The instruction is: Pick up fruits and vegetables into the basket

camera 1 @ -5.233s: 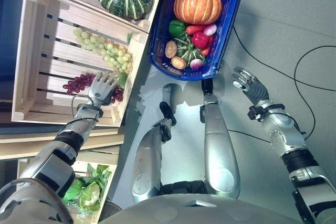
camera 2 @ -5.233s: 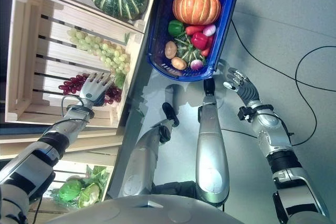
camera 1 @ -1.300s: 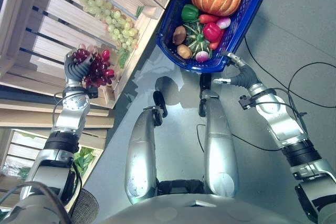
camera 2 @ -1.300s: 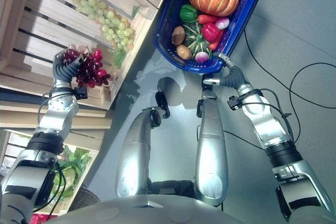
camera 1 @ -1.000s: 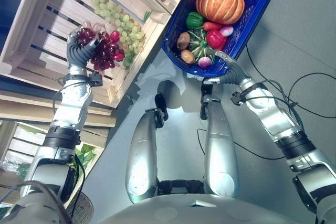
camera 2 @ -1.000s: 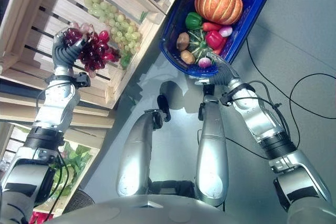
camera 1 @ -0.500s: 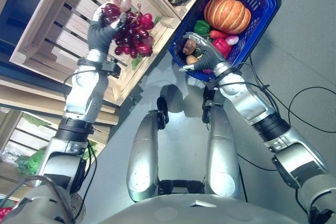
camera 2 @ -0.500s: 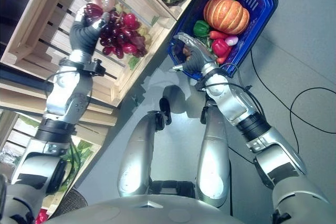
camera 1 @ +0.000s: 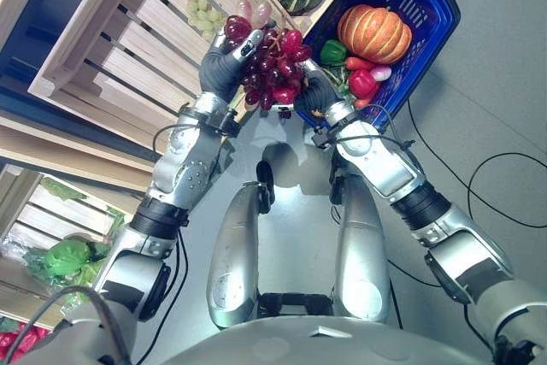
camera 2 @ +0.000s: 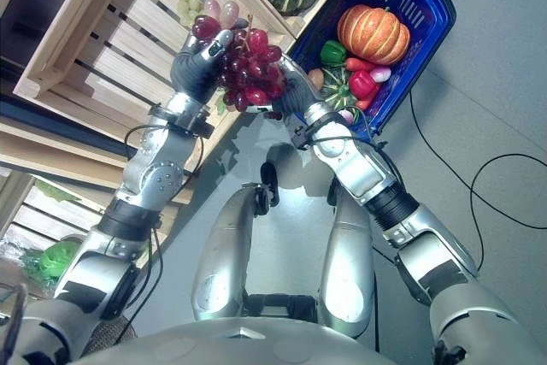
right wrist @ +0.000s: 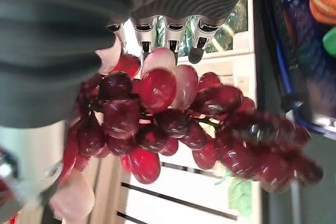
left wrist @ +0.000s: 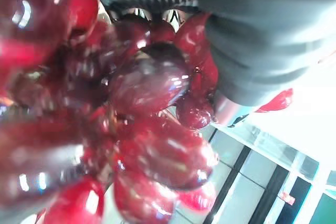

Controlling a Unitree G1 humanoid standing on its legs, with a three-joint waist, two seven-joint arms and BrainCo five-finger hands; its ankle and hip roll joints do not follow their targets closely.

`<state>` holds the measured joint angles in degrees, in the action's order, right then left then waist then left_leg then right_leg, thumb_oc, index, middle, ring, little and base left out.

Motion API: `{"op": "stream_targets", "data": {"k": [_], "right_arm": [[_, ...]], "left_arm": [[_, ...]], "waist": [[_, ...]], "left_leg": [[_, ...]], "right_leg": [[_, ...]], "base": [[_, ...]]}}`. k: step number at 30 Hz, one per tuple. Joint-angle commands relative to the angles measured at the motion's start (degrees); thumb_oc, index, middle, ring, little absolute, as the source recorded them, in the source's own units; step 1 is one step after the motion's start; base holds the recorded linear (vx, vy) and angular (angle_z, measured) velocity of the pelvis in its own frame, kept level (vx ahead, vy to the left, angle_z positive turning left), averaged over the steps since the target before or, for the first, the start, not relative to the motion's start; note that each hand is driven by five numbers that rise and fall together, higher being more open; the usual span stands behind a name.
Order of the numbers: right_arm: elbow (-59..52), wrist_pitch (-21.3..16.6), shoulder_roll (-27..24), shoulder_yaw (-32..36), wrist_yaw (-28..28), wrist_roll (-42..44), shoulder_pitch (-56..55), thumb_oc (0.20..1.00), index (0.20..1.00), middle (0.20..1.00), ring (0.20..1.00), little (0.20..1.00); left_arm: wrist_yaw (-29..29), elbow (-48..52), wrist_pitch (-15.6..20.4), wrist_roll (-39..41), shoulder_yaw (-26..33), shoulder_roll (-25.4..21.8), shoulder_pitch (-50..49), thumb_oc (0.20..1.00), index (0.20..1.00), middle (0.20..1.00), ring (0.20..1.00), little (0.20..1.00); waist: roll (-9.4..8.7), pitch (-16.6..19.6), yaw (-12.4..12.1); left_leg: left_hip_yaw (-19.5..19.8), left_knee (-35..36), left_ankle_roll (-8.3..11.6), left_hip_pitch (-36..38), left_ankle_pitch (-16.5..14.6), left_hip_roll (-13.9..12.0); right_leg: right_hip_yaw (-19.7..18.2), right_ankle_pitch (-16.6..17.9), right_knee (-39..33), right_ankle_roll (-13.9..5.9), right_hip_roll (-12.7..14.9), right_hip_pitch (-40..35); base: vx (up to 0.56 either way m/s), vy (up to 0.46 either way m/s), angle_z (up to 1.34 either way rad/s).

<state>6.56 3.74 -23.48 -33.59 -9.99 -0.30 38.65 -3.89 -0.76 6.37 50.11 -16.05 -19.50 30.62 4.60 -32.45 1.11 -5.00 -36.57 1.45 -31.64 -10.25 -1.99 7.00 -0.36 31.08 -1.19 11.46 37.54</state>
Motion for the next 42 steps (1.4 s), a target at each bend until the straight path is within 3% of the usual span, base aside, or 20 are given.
{"op": "stream_targets", "data": {"k": [1,9,13,14,15,21,22,23,32,37,38,40,41,42], "right_arm": [[-3.31,-4.54,5.12,-1.45,-2.25,3.15,3.43,1.0,1.0,1.0,1.0,1.0],[-1.48,-5.31,7.86,-2.68,-1.46,9.75,2.88,1.0,1.0,1.0,1.0,1.0],[-0.14,-8.66,9.41,-3.31,-0.21,14.92,2.53,1.0,1.0,1.0,1.0,1.0],[-0.01,-10.29,9.86,-3.19,0.63,16.03,2.31,0.708,0.708,0.708,0.708,0.708],[-0.15,-12.07,10.22,-3.3,1.56,17.06,2.23,0.2,0.2,0.2,0.2,0.2],[-1.52,-15.11,11.36,-3.02,3.91,21.2,1.98,0.2,0.2,0.2,0.2,0.2],[-1.61,-15.14,11.38,-2.97,4.23,21.68,1.88,0.2,0.2,0.2,0.2,0.2],[-1.57,-15.14,11.31,-2.9,4.69,22.45,1.66,0.2,0.2,0.2,0.2,0.2],[-0.3,-18.93,10.22,-1.33,6.35,25.89,0.78,0.2,0.2,0.2,0.2,0.2],[-0.23,-20.92,9.31,0.28,6.56,27.31,0.49,0.2,0.2,0.2,0.2,0.2],[-0.77,-21.38,8.1,1.63,6.72,28.45,0.0,0.2,0.2,0.2,0.2,0.2],[-0.96,-21.67,7.22,2.79,6.93,28.98,-0.4,0.2,0.2,0.2,0.2,0.2],[-1.32,-21.79,6.52,4.61,7.06,29.3,-1.29,0.2,0.2,0.2,0.2,0.2],[-1.35,-22.02,6.38,5.28,7.07,29.32,-1.66,0.2,0.2,0.2,0.2,0.2]], "left_arm": [[-2.75,10.03,3.13,4.12,-2.65,1.9,1.83,0.2,0.2,0.2,0.2,0.2],[-5.39,11.26,3.13,10.72,-5.31,4.68,1.44,0.2,0.2,0.2,0.2,0.2],[-6.53,11.83,2.51,13.73,-7.23,6.24,1.29,0.2,0.2,0.2,0.2,0.2],[-6.55,11.97,2.36,14.01,-7.84,6.5,1.28,0.2,0.2,0.2,0.2,0.2],[-6.21,12.06,2.08,14.09,-8.36,6.88,1.19,0.2,0.2,0.2,0.2,0.2],[-4.75,10.47,0.0,13.78,-10.02,7.82,1.33,0.2,0.2,0.2,0.2,0.2],[-4.21,10.23,-0.75,13.86,-10.07,7.83,1.3,0.504,0.504,0.504,0.504,0.504],[-3.54,9.83,-2.03,13.89,-10.03,7.79,1.07,1.0,1.0,1.0,1.0,1.0],[-4.35,7.87,-7.43,14.28,-10.98,7.38,-0.35,1.0,1.0,1.0,1.0,1.0],[-3.08,6.51,-7.93,7.78,-11.62,6.45,-0.69,1.0,1.0,1.0,1.0,1.0],[-3.72,6.24,-3.52,4.87,-11.29,5.71,-1.09,1.0,1.0,1.0,1.0,1.0],[-4.72,6.69,0.72,3.16,-10.53,4.96,-1.51,1.0,1.0,1.0,1.0,1.0],[-4.78,7.93,6.62,3.11,-9.1,4.45,-2.37,1.0,1.0,1.0,1.0,1.0],[-4.76,8.41,8.54,3.81,-8.45,4.37,-2.74,1.0,1.0,1.0,1.0,1.0]], "waist": [[-0.85,2.66,-1.23],[-1.07,2.66,-1.38],[-1.08,2.66,-1.41],[-1.1,2.66,-1.42],[-1.14,2.66,-1.46],[-1.45,2.66,-1.38],[-1.48,2.66,-1.34],[-1.51,2.66,-1.3],[-1.37,2.66,-1.11],[-1.27,2.66,-0.87],[-1.22,2.66,-0.69],[-1.14,2.66,-0.75],[-1.02,2.66,-0.83],[-0.98,2.66,-0.88]], "left_leg": [[-1.13,6.26,-1.94,0.51,2.28,2.51],[-0.84,5.86,-1.76,1.07,0.67,2.61],[-0.96,6.27,-1.93,1.18,0.89,2.7],[-0.96,6.38,-1.93,1.23,0.97,2.71],[-0.94,6.44,-1.96,1.25,1.02,2.75],[-0.94,6.44,-2.12,1.04,1.2,2.66],[-0.96,6.48,-2.14,1.05,1.23,2.62],[-0.97,6.51,-2.12,1.07,1.29,2.6],[-1.14,6.81,-2.22,0.87,1.85,2.26],[-1.24,7.17,-2.22,0.73,2.25,2.11],[-1.31,7.2,-2.27,0.48,2.35,1.97],[-1.39,7.17,-2.23,0.17,2.35,1.83],[-1.4,7.29,-2.13,-0.1,2.47,1.73],[-1.42,7.35,-2.1,-0.18,2.5,1.69]], "right_leg": [[2.27,-7.52,2.33,-2.27,0.46,-4.46],[2.41,-8.77,2.49,-2.73,0.47,-5.17],[2.87,-8.49,2.1,-2.7,0.6,-5.38],[2.97,-8.37,1.91,-2.71,0.66,-5.51],[3.1,-8.26,1.79,-2.76,0.7,-5.58],[3.52,-7.89,1.58,-2.94,0.61,-5.53],[3.56,-7.88,1.61,-2.96,0.61,-5.51],[3.63,-7.85,1.63,-3.0,0.59,-5.49],[4.14,-7.91,2.08,-2.78,0.62,-5.25],[4.19,-7.94,2.21,-2.74,0.41,-5.01],[4.19,-8.03,2.53,-2.75,0.36,-4.62],[4.29,-8.22,2.81,-2.72,0.43,-4.25],[4.43,-8.34,3.04,-2.67,0.46,-3.94],[4.49,-8.41,3.15,-2.65,0.48,-3.81]], "base": [[-0.02,-0.036,0.02],[0.02,-0.014,0.02],[-0.01,-0.009,0.05],[0.0,0.0,0.0],[0.0,0.0,0.0],[-0.01,-0.037,0.0],[0.0,-0.034,0.03],[0.0,-0.033,0.02],[0.0,-0.019,0.0],[0.0,-0.006,0.0],[-0.01,-0.033,-0.02],[-0.01,-0.037,-0.02],[0.0,-0.037,0.0],[0.0,-0.056,0.01]]}}
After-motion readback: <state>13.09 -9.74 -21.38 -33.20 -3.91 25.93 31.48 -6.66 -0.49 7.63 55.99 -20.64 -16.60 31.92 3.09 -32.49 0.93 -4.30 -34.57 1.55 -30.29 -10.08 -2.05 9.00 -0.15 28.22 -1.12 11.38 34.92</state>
